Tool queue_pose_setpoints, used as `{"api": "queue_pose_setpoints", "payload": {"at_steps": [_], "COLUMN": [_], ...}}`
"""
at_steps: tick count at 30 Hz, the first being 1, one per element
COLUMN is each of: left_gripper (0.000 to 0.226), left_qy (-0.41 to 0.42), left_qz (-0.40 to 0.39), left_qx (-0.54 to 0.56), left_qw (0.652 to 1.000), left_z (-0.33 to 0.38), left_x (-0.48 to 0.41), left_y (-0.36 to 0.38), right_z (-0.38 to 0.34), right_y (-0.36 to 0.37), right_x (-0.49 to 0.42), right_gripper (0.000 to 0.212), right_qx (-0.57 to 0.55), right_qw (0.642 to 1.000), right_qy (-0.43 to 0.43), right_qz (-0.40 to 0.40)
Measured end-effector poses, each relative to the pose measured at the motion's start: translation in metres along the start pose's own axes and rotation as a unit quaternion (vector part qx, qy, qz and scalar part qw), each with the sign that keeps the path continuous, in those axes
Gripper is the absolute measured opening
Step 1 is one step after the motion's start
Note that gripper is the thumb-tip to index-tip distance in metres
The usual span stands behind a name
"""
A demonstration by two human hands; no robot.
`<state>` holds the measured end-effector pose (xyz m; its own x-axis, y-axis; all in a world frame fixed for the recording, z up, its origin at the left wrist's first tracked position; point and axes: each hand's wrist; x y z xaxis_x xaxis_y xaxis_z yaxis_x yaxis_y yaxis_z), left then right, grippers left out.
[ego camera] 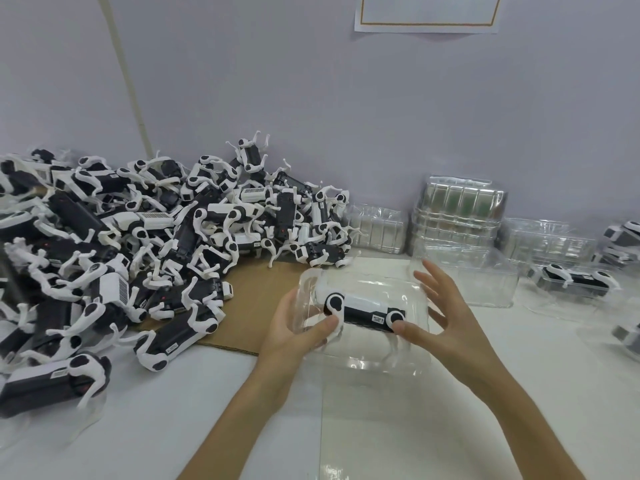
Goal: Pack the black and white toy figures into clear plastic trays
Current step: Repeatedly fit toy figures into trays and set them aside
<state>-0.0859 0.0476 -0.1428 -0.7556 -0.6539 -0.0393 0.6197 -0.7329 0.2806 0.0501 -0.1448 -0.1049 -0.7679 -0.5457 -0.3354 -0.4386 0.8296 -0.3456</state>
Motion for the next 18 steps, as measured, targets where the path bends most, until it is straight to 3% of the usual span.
{"api": "queue_pose_setpoints", "payload": {"at_steps": [3,5,8,12,18], "left_gripper": [0.087,0.087,0.09,0.093,0.086], "left_qy": [0.025,0.038,0.048,0.07,0.096], "left_qz": [0.029,0.028,0.024,0.035,0.02], "left_qx": [-0.01,-0.015,-0.02,-0.073,-0.13], "left_qw": [0.999,0.999,0.998,0.994,0.987], "left_z": [-0.001,-0.002,-0.001,0.003,0.003], "left_x": [-0.002,-0.002,-0.004,-0.002,0.004], "left_y": [-0.001,-0.001,-0.002,-0.002,0.002], "right_z": [0.005,0.008,0.007,0.008,0.008], "right_y": [0.004,0.005,0.001,-0.006,-0.007], "right_x": [-0.001,-0.001,-0.001,-0.005,-0.004], "right_gripper": [0.106,0.086,0.065,0.086,0.088], "right_qx": [-0.012,-0.05,-0.105,-0.134,-0.144], "right_qw": [0.991,0.981,0.978,0.983,0.985], "right_qy": [0.13,0.163,0.147,0.113,0.083], "right_qz": [-0.037,-0.093,-0.108,-0.061,-0.044]}}
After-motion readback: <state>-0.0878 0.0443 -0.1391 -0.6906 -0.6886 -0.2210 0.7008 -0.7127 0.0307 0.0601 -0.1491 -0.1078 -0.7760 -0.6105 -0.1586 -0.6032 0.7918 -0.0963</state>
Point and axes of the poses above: each hand's wrist, its own x-axis away from the middle knuckle, its own y-axis out of the palm, z = x × y, and after that the axes turned 6 degrees about z, right-handed
